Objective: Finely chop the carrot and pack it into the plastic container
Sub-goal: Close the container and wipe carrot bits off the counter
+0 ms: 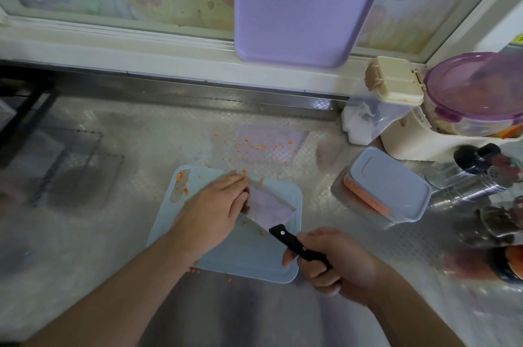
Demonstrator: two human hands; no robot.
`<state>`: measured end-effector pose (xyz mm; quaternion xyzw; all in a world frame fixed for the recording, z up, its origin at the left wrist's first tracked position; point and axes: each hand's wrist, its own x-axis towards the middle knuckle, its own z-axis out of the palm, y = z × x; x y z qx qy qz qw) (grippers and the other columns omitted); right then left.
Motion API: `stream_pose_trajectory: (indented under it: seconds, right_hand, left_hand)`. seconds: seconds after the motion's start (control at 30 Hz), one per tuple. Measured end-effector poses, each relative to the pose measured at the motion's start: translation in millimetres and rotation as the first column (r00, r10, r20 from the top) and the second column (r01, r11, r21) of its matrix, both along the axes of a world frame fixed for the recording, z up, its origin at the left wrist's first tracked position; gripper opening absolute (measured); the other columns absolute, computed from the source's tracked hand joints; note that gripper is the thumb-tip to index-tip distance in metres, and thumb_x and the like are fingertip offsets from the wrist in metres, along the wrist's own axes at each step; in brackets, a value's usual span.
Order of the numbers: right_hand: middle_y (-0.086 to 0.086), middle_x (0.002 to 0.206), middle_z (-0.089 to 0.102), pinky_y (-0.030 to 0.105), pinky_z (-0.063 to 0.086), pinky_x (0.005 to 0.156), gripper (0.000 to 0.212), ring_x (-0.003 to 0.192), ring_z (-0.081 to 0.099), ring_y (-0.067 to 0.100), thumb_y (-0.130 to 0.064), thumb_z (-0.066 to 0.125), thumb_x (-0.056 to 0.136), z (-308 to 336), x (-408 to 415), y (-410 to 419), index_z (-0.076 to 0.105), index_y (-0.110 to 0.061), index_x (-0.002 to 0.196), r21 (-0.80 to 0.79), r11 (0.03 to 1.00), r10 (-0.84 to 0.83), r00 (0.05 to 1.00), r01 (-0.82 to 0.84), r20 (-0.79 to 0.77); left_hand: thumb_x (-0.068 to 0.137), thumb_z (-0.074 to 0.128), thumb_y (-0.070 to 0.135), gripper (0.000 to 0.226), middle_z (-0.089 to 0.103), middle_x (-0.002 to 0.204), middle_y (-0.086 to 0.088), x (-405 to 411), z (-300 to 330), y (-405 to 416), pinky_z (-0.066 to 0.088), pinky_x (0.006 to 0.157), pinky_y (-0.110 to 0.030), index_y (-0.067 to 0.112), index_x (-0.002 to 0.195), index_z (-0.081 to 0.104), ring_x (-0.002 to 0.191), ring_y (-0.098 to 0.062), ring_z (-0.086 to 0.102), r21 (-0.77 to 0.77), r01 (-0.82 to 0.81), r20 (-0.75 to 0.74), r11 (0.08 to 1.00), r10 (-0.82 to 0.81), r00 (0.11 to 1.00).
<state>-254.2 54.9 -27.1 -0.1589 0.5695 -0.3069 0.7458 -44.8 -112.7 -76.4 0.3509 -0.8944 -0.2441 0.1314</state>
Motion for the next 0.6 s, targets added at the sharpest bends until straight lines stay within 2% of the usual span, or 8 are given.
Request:
stream_pose_trajectory:
  seconds: [0.07, 0.1, 0.17, 0.23, 0.33, 0.47, 0.53, 0.6]
  right_hand:
    - [0.004, 0.06, 0.029, 0.022, 0.016, 0.042, 0.047, 0.045, 0.017, 0.012, -0.027, 0.038, 0.108, 1, -1, 0, 0.07, 0.006, 0.105, 0.001, 1.0, 0.028, 1.0, -0.028, -0.005]
    - [0.004, 0.06, 0.029, 0.023, 0.016, 0.042, 0.047, 0.046, 0.018, 0.012, -0.027, 0.037, 0.108, 2, -2, -1, 0.07, 0.007, 0.106, 0.002, 0.999, 0.044, 0.999, -0.044, -0.009]
    - [0.004, 0.061, 0.029, 0.024, 0.015, 0.043, 0.048, 0.046, 0.018, 0.012, -0.026, 0.037, 0.109, 3, -4, 0, 0.066, 0.013, 0.108, -0.002, 0.997, 0.072, 0.997, -0.072, -0.013]
    - [0.004, 0.061, 0.028, 0.024, 0.015, 0.043, 0.048, 0.047, 0.017, 0.013, -0.025, 0.037, 0.108, 3, -6, 0, 0.064, 0.015, 0.11, -0.005, 0.996, 0.091, 0.996, -0.091, -0.014]
    - [0.005, 0.062, 0.026, 0.022, 0.018, 0.042, 0.048, 0.047, 0.016, 0.013, -0.027, 0.038, 0.108, 2, -10, 2, 0.063, 0.014, 0.11, -0.008, 0.995, 0.098, 0.995, -0.098, 0.0]
    - [0.005, 0.063, 0.025, 0.022, 0.018, 0.042, 0.046, 0.047, 0.015, 0.013, -0.028, 0.038, 0.107, -1, -18, 6, 0.069, 0.006, 0.109, -0.02, 0.996, 0.09, 0.996, -0.09, 0.025]
    - [0.004, 0.062, 0.026, 0.023, 0.017, 0.042, 0.047, 0.046, 0.016, 0.013, -0.029, 0.038, 0.107, -2, -21, 6, 0.068, 0.008, 0.109, -0.021, 0.994, 0.104, 0.994, -0.103, 0.024]
    - [0.004, 0.061, 0.027, 0.024, 0.016, 0.043, 0.049, 0.045, 0.018, 0.012, -0.029, 0.038, 0.108, -4, -23, 6, 0.065, 0.012, 0.11, -0.028, 0.993, 0.114, 0.993, -0.114, 0.027]
  left_hand:
    - [0.101, 0.066, 0.018, 0.022, 0.072, 0.123, 0.008, -4, 2, -2, 0.05, 0.105, -0.027, 0.019, 0.121, 0.076, 0.118, -0.014, 0.064, -0.035, -0.106, -0.104, 0.994, 0.102, 0.989]
    - [0.096, 0.073, 0.013, 0.015, 0.073, 0.109, 0.009, -7, 4, -3, 0.054, 0.093, -0.028, 0.019, 0.108, 0.078, 0.103, -0.013, 0.066, -0.026, -0.159, -0.143, 0.987, 0.154, 0.978]
    - [0.09, 0.08, 0.009, 0.011, 0.071, 0.095, 0.01, -14, 8, -4, 0.052, 0.079, -0.021, 0.019, 0.095, 0.077, 0.087, -0.008, 0.065, 0.024, -0.229, -0.166, 0.973, 0.23, 0.959]
    - [0.087, 0.081, 0.006, 0.012, 0.069, 0.091, 0.008, -21, 9, -6, 0.043, 0.073, -0.007, 0.017, 0.09, 0.076, 0.079, -0.004, 0.062, 0.073, -0.25, -0.163, 0.966, 0.259, 0.952]
    - [0.087, 0.079, 0.001, 0.016, 0.071, 0.09, 0.007, -22, 6, -11, 0.042, 0.074, -0.003, 0.016, 0.09, 0.076, 0.079, -0.005, 0.064, 0.117, -0.274, -0.175, 0.955, 0.292, 0.94]
    - [0.091, 0.071, -0.003, 0.022, 0.076, 0.098, 0.006, -11, 0, -22, 0.054, 0.086, -0.026, 0.016, 0.099, 0.078, 0.091, -0.015, 0.07, 0.112, -0.364, -0.21, 0.925, 0.38, 0.901]
    - [0.09, 0.078, 0.007, 0.015, 0.073, 0.098, 0.01, -13, 3, -21, 0.052, 0.087, -0.025, 0.019, 0.099, 0.078, 0.094, -0.011, 0.068, 0.097, -0.298, -0.226, 0.95, 0.312, 0.923]
    - [0.087, 0.084, 0.031, 0.017, 0.066, 0.1, 0.016, -17, 5, -17, 0.047, 0.088, -0.021, 0.026, 0.099, 0.074, 0.098, -0.003, 0.058, 0.125, -0.168, -0.191, 0.978, 0.19, 0.963]
